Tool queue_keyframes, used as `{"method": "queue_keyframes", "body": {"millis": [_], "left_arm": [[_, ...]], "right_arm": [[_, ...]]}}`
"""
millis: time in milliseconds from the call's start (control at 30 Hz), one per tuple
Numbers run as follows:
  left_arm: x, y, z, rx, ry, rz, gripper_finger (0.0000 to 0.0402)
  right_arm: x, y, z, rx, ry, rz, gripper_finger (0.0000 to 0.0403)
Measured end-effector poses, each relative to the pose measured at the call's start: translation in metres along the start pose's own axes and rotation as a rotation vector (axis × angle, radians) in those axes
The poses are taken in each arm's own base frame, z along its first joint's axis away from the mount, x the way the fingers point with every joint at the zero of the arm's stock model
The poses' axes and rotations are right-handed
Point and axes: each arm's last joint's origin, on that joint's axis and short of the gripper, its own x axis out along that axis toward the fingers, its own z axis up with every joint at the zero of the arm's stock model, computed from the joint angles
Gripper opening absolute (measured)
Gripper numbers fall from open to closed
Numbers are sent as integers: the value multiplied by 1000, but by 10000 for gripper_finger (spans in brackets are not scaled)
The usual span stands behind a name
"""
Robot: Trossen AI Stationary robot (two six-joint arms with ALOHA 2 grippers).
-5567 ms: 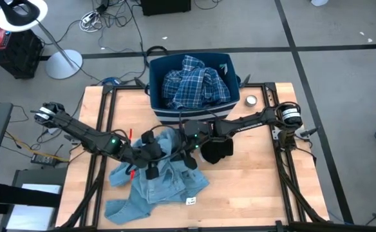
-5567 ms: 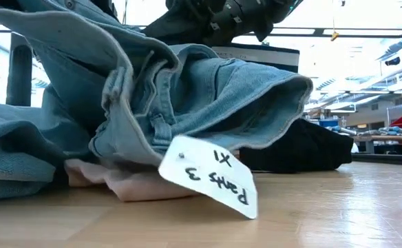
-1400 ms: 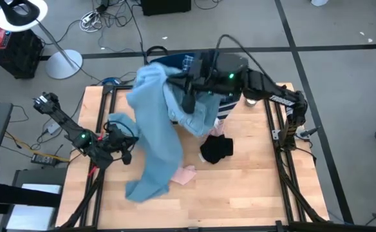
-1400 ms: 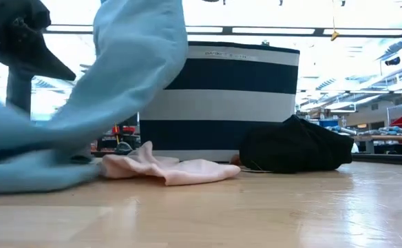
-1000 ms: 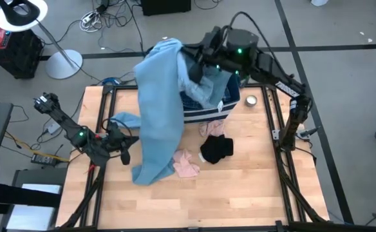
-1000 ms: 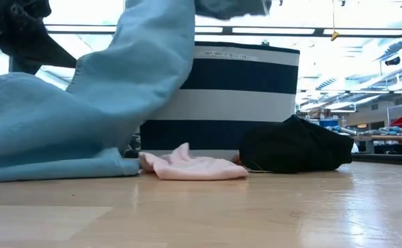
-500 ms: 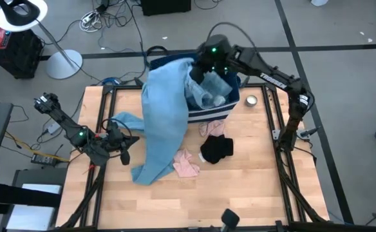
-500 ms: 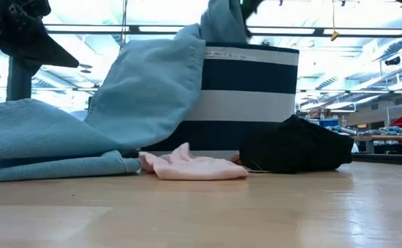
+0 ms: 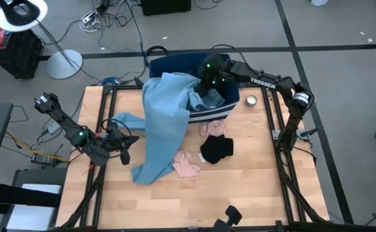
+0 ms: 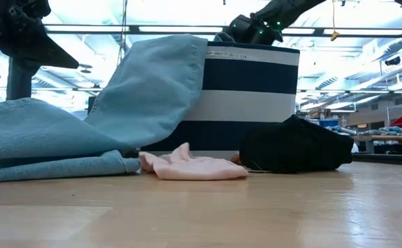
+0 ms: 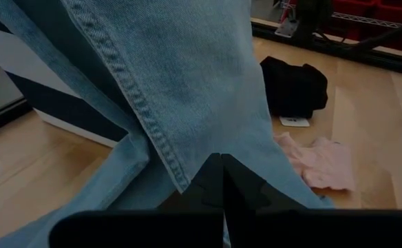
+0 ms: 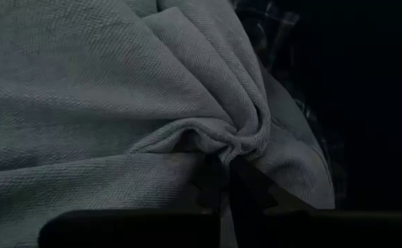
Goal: Sort clothes
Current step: Put the light blue pants into the blue organizer bin
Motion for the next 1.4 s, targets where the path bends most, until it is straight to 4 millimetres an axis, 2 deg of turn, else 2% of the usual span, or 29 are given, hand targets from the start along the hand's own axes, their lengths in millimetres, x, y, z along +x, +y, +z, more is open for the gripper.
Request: {"method": "queue_keyframes", "body": {"millis": [133, 333, 467, 667, 800, 933, 1167, 1400], "left_arm": [[0, 0, 0, 2, 2, 0, 1], [0, 1, -1, 5, 11, -1, 1], [0, 1, -1, 9, 11, 0, 1], [0, 1, -1, 12, 9, 4, 1], [0, 1, -1, 7, 8, 3, 1], [0, 1, -1, 4, 7, 2, 1], [2, 3, 0, 4, 9, 34, 1], [8, 17, 0, -20, 77, 98, 1]], "right_arm": [[-1, 0, 0, 1, -3, 0, 36], [-21, 1, 2, 1, -32, 15, 116], [-48, 2, 5, -1, -95, 29, 166], [-104, 4, 6, -6, -227, 57, 214], [-138, 11, 0, 2, -278, 89, 228], [-160, 23, -14, -17, -255, 128, 230], [-181, 53, -38, -48, -175, 214, 229], [-189, 85, -53, -127, -146, 308, 229]]}}
